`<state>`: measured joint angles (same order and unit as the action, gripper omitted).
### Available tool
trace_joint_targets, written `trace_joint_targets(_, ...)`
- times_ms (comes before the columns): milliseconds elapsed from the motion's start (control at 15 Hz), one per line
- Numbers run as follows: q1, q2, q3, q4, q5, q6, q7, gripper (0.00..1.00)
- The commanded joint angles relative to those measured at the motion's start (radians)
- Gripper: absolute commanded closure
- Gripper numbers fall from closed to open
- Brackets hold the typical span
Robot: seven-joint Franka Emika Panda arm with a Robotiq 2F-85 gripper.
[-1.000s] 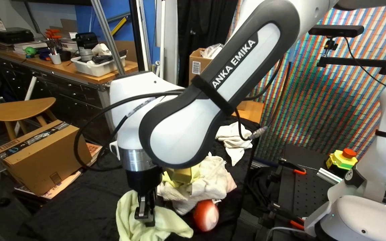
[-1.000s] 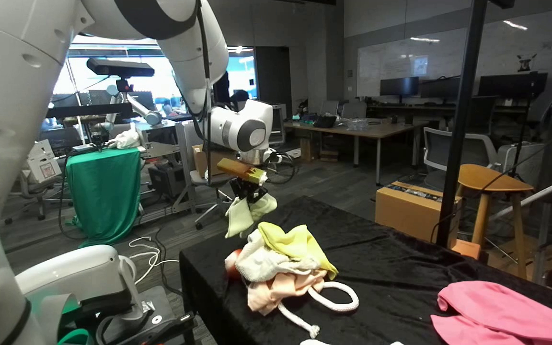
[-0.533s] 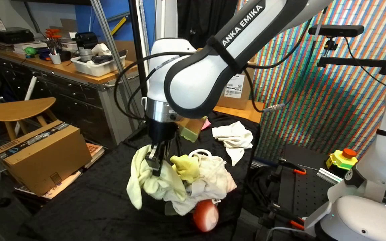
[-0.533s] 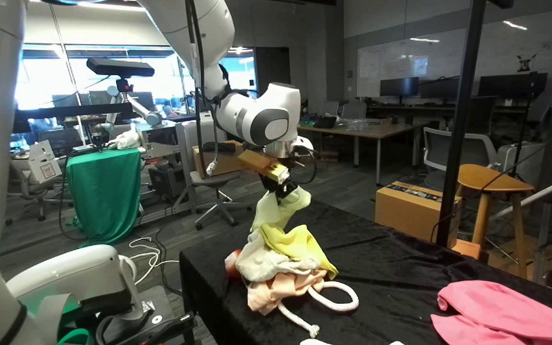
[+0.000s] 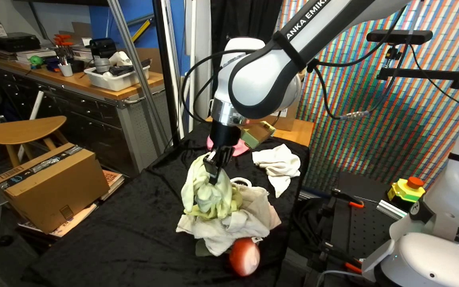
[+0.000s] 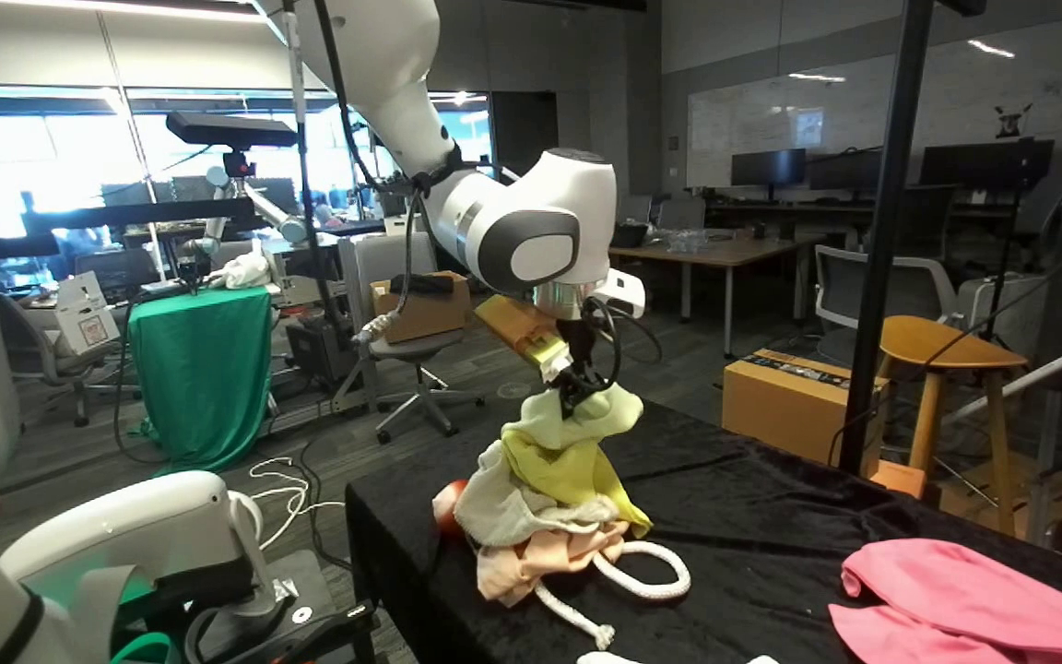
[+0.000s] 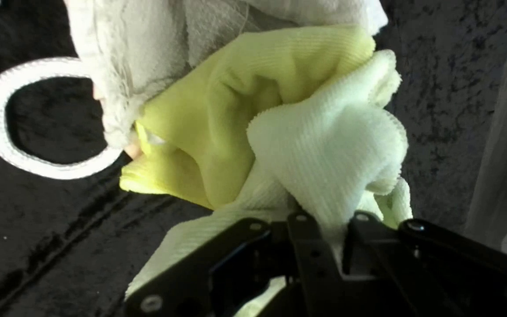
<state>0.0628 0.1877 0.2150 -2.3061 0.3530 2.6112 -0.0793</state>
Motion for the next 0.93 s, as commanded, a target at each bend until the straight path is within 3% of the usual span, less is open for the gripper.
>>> trace_joint_targets(0, 0.035, 0.0, -0.026, -0.057, -0.059, 0.054, 0.051, 0.9)
trace_joint_targets(267, 0.116, 0.127, -0.09, -0.014, -0.275, 0.196, 0.248, 0.9)
trace_joint_targets(400, 0.173, 0.193, -0.152, 0.025, -0.369, 0.26, 0.362, 0.9)
trace_joint_targets(667, 0.285, 0.319, -0.272, 0.125, -0.433, 0.313, 0.503, 0.9)
trace_joint_targets(867, 0.323, 0.372, -0.308, 0.184, -0.41, 0.287, 0.529, 0.9)
